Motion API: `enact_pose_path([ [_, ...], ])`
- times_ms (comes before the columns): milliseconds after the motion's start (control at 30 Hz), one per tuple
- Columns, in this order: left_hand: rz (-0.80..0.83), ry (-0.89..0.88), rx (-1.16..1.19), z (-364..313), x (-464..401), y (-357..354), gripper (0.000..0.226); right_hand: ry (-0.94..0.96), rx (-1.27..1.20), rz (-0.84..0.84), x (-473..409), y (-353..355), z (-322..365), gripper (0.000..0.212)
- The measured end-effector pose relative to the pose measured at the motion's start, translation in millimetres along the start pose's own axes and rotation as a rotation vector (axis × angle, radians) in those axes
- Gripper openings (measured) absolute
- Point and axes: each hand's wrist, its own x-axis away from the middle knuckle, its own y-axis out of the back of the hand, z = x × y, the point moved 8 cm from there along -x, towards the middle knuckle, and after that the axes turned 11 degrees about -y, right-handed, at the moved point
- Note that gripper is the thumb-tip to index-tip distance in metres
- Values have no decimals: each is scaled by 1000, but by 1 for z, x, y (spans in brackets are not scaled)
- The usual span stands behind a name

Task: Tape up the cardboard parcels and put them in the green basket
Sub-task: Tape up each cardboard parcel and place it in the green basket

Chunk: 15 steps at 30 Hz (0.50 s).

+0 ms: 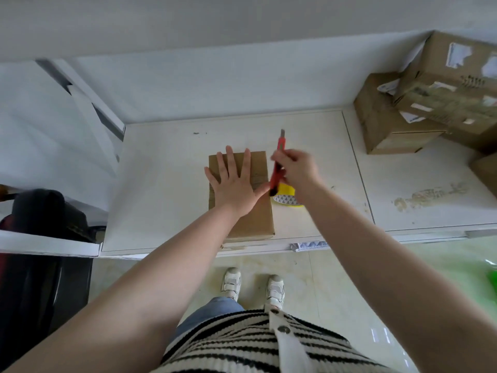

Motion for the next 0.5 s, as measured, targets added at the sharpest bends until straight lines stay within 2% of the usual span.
enact_pose_path([
  [67,24,11,0,1,-1,0,92,-37,28,-6,3,-9,-18,19],
  [200,21,7,12,9,1,3,97,66,264,-83,1,10,-22,29],
  [400,2,13,3,18,1,4,96,102,473,113,7,13,-27,35],
  [500,-4,2,1,18,1,3,97,46,447,138,5,17,-29,22],
])
